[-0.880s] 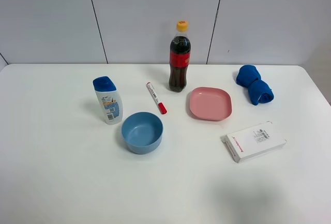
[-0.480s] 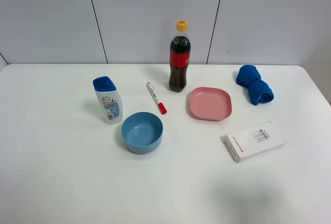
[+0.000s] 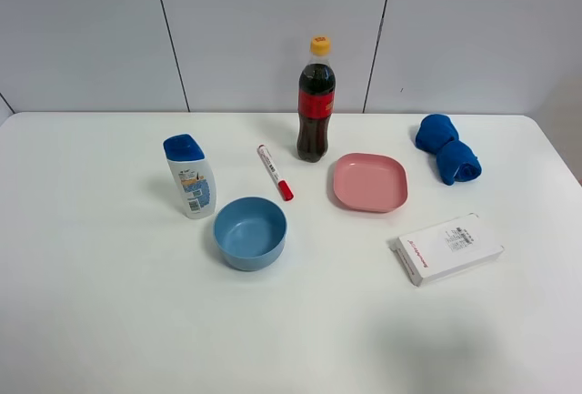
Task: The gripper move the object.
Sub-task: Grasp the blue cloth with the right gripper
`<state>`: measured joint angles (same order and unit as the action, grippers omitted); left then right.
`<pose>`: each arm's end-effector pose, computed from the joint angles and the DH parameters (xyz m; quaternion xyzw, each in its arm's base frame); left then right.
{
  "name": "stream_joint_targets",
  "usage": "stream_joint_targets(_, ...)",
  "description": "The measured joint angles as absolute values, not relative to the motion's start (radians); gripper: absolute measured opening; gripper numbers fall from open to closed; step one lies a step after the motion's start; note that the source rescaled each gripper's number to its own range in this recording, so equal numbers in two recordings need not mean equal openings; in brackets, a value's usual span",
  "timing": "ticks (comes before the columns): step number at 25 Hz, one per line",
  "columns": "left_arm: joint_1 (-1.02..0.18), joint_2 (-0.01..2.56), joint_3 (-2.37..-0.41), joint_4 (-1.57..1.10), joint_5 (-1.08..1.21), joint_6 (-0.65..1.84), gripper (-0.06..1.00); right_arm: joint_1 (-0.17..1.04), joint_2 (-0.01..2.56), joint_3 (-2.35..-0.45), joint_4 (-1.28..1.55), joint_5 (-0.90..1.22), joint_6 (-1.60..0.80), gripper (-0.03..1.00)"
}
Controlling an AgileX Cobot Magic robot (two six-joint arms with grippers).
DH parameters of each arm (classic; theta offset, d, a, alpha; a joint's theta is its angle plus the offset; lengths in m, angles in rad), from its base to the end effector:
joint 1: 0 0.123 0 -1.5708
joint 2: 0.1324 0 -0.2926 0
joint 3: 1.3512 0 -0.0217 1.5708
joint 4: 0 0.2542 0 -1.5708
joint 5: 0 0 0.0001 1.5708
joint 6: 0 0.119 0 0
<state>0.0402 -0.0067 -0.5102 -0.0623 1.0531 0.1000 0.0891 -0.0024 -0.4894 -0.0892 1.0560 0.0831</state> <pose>0.0139 -0.0059 0.2704 0.0266 0.8459 0.0062 0.5326 0.0170 -0.0078 0.2638 -0.0011 0.8533 0.0003 0.5214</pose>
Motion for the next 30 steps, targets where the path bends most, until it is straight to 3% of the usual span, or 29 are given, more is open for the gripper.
stream_joint_targets(13, 0.040, -0.007, -0.510, -0.062, 1.053, 0.100, 1.00, 0.089, 0.191, -0.527, -0.077, 1.042, 0.089, 0.95)
stream_joint_targets(30, 0.040, -0.007, -0.510, -0.062, 1.053, 0.100, 1.00, 0.089, 0.999, -1.359, -0.143, 1.061, 0.090, 0.91)
